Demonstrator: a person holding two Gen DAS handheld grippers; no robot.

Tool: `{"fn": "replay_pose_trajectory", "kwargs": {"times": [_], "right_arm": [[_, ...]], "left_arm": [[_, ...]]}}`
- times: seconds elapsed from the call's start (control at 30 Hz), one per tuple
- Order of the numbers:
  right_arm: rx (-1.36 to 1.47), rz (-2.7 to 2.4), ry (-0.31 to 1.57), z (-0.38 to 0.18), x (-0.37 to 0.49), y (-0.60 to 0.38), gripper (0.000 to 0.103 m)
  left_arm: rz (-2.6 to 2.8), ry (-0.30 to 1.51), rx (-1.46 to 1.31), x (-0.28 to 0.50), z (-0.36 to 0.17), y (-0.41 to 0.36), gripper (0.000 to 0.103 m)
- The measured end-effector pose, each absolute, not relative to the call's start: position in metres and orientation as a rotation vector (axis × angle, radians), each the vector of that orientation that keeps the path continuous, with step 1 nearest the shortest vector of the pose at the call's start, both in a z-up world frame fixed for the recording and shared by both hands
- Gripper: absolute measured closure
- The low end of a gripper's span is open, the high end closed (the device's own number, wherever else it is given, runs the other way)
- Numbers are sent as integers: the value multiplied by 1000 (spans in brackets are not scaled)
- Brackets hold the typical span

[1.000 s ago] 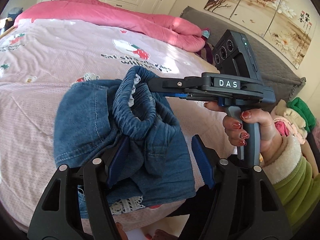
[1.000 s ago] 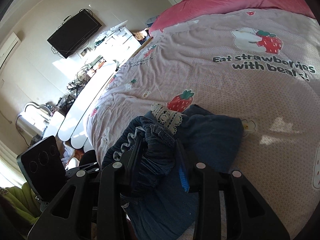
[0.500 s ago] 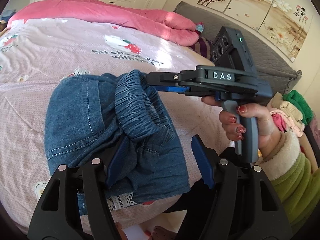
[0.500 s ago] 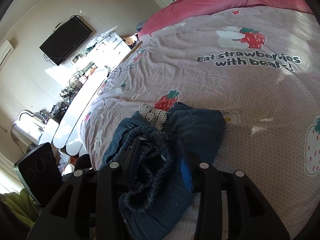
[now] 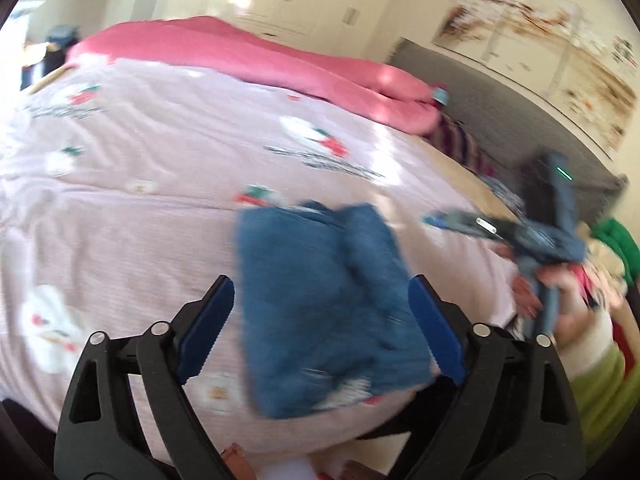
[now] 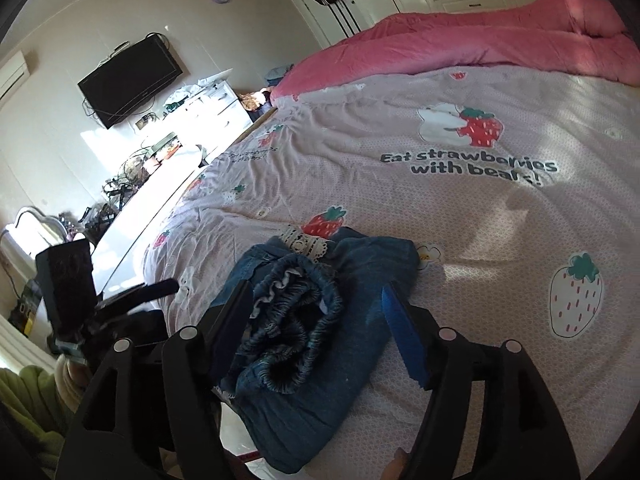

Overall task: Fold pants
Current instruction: 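Fold the waistband over the lace hem with the left tool and release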

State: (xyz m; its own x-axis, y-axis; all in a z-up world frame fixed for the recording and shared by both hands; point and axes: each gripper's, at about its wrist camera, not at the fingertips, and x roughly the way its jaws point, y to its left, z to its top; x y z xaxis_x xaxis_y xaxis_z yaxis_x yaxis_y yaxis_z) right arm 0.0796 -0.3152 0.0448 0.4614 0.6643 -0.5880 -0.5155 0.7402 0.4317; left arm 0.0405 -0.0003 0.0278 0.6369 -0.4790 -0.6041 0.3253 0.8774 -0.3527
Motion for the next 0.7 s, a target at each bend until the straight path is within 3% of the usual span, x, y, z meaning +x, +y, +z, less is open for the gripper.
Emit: {"fn": "replay_pose_trajectory", "kwargs": {"times": [0.27, 0.5, 0.7], "right_arm": [[-38, 889, 739, 60, 14, -256, 27], [-292, 983, 746, 38, -23, -199, 22], [-437, 977, 727, 26, -18, -169, 22]], "left_arm": [[-346, 769, -211, 75, 39, 35, 19], [-404, 843, -156, 105, 29, 9, 11], [-425, 895, -127, 130, 16, -11, 10]]}}
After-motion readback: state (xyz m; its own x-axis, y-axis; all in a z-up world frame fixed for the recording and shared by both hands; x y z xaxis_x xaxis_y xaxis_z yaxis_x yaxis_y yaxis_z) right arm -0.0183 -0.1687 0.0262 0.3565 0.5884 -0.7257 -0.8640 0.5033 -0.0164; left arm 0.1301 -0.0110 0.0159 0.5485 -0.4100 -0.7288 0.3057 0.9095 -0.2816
